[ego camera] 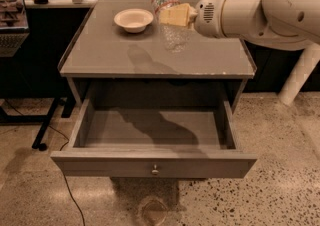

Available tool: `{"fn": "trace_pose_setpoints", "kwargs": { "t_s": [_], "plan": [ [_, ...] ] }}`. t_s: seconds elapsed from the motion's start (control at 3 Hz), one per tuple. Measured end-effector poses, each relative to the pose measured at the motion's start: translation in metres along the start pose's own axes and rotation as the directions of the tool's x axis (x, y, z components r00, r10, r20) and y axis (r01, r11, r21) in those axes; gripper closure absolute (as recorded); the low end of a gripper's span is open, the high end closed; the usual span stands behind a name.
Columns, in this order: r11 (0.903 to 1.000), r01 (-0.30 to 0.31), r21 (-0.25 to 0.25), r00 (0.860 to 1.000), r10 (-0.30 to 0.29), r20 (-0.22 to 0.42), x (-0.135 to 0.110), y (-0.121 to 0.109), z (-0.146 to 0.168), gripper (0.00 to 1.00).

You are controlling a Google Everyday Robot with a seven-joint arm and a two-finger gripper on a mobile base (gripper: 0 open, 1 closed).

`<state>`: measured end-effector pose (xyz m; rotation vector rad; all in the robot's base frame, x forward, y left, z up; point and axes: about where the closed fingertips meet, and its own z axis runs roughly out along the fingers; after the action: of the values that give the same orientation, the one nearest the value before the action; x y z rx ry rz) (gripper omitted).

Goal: Pick water bottle from top drawer and place on counter

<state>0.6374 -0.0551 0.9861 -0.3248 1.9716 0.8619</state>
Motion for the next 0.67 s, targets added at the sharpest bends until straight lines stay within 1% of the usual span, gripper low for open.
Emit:
{"fn": "trace_pose_setpoints", "kwargs": {
  "t_s": [0.33,0.67],
  "plan": [
    [0.9997,-0.005,0.025,0.999,0.004,0.045,-0.0084,-0.0077,-0.0056,1.00],
    [0.9996,-0.010,0.025,0.999,0.009,0.050,-0.0127,-0.0124,-0.0015,1.00]
  ]
}}
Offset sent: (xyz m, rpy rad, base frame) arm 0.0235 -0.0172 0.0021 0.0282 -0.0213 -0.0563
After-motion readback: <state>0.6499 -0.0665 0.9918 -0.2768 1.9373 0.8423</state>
